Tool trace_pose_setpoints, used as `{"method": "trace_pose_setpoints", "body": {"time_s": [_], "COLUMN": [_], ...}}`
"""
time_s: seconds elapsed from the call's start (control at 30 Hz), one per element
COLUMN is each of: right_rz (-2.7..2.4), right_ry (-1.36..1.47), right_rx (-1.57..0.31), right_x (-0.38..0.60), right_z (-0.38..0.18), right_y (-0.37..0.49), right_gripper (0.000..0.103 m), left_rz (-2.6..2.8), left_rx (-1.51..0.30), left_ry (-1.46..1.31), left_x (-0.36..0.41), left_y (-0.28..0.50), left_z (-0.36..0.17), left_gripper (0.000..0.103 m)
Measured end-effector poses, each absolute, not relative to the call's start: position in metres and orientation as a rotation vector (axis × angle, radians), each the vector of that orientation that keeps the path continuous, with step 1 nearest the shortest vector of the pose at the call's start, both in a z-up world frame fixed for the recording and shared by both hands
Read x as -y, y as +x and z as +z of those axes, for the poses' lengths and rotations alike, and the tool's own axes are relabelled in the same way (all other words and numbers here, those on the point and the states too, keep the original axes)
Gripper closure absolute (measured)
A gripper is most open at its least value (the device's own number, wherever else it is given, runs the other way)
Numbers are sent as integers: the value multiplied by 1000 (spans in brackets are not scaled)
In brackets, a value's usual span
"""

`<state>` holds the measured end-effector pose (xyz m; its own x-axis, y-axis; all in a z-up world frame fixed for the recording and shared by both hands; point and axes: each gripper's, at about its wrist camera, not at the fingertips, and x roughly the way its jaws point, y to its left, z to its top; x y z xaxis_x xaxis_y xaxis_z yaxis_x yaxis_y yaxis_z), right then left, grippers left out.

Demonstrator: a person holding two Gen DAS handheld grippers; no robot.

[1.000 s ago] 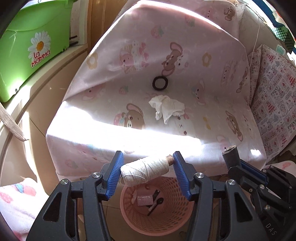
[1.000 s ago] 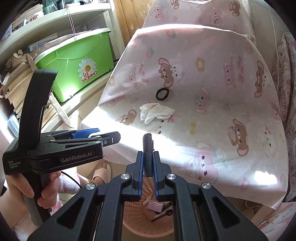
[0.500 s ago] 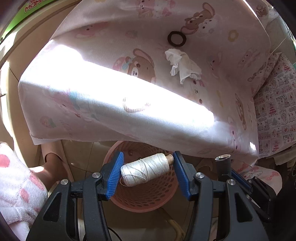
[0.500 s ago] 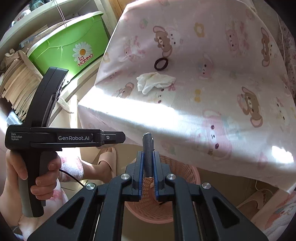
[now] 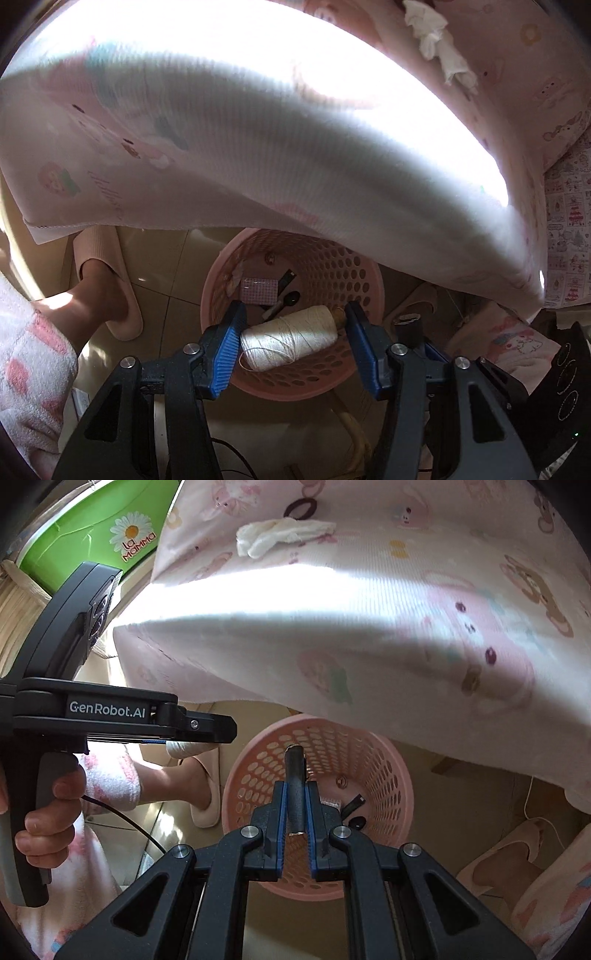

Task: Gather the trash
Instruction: 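Carry the thread spool and black cylinder in both tools over the wastebasket, then open both tools to drop the spool and black cylinder into the wastebasket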

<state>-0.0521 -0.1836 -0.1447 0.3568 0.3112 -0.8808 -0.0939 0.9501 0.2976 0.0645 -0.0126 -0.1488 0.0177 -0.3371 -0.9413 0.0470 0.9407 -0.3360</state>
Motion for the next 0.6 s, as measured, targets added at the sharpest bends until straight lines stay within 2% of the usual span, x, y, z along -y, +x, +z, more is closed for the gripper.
{"method": "trace_pose_setpoints", "body": {"time_s": [0.13, 0.33, 0.6], "right_rz": [236, 186, 207], "right_ry": [194, 152, 78], "right_rx": [-1250, -1335, -1377], "right_x": [182, 180, 167], "right_z": [-172, -212, -229], "right_y": [-46, -37, -38], "right_gripper": [93, 93, 93], "left_rz": [-282, -232, -238], "left_rx": [-1618, -1559, -1635], "left_ry": [-272, -140, -145], "left_x": [15, 25, 31], "left_y": [69, 61, 49], "left_z": [-180, -198, -229], "left_gripper": [50, 50, 50]}}
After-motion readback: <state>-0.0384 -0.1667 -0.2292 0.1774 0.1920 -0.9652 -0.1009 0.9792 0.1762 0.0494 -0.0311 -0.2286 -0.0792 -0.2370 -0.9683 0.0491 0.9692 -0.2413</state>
